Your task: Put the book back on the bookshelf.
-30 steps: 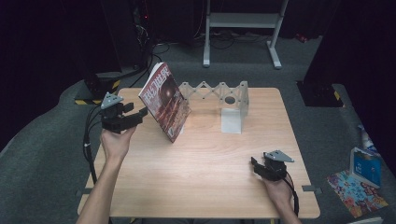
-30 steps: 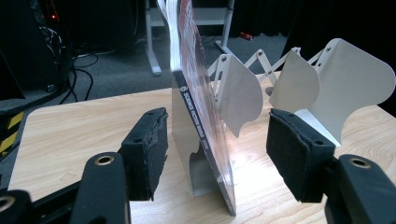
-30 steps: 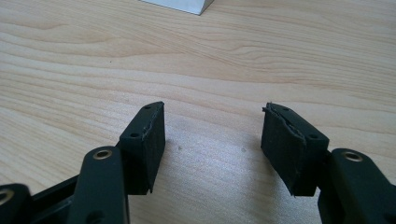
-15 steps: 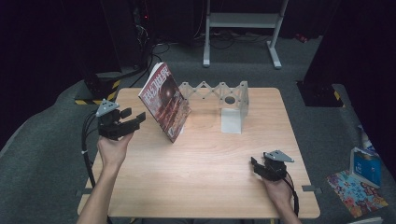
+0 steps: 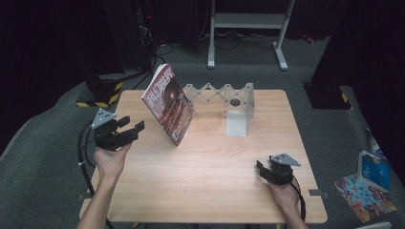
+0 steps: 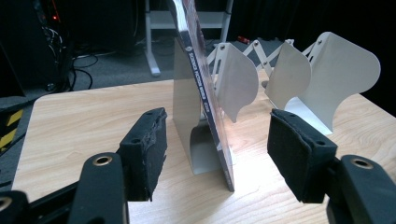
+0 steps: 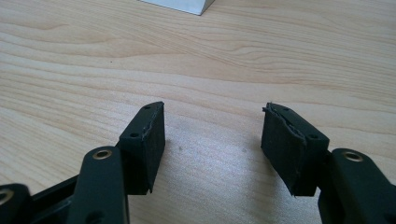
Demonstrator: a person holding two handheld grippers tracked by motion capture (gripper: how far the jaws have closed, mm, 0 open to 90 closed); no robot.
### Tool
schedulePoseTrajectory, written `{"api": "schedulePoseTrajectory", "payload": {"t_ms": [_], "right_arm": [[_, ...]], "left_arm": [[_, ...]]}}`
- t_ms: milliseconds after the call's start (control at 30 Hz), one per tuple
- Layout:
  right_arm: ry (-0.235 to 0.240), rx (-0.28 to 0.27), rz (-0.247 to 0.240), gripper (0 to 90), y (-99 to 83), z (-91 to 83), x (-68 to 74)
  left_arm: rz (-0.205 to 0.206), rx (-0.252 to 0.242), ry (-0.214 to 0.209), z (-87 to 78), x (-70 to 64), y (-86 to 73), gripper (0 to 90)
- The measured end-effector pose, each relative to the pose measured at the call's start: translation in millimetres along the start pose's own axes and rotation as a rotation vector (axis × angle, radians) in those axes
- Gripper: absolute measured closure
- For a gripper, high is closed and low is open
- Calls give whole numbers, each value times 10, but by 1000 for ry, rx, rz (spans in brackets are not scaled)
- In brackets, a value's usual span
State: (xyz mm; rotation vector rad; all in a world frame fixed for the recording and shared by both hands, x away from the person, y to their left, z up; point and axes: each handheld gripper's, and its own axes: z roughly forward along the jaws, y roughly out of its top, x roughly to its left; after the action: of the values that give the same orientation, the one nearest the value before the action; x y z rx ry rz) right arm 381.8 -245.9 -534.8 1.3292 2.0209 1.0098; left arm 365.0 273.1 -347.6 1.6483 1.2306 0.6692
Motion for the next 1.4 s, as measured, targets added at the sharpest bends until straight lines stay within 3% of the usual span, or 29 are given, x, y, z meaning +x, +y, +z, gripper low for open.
{"api": "schedulePoseTrajectory", "payload": {"t_ms": [267, 767, 1400], "right_arm": [[0, 0, 0, 398, 0, 0, 0], [0, 0, -1, 398, -1, 0, 0], [0, 0, 1, 398, -1, 0, 2]], "left_arm": [[10, 3, -2, -17, -52, -108, 375], [-9, 2, -22, -36, -100, -325, 373], [-16, 34, -34, 41, -193, -619, 373]]}}
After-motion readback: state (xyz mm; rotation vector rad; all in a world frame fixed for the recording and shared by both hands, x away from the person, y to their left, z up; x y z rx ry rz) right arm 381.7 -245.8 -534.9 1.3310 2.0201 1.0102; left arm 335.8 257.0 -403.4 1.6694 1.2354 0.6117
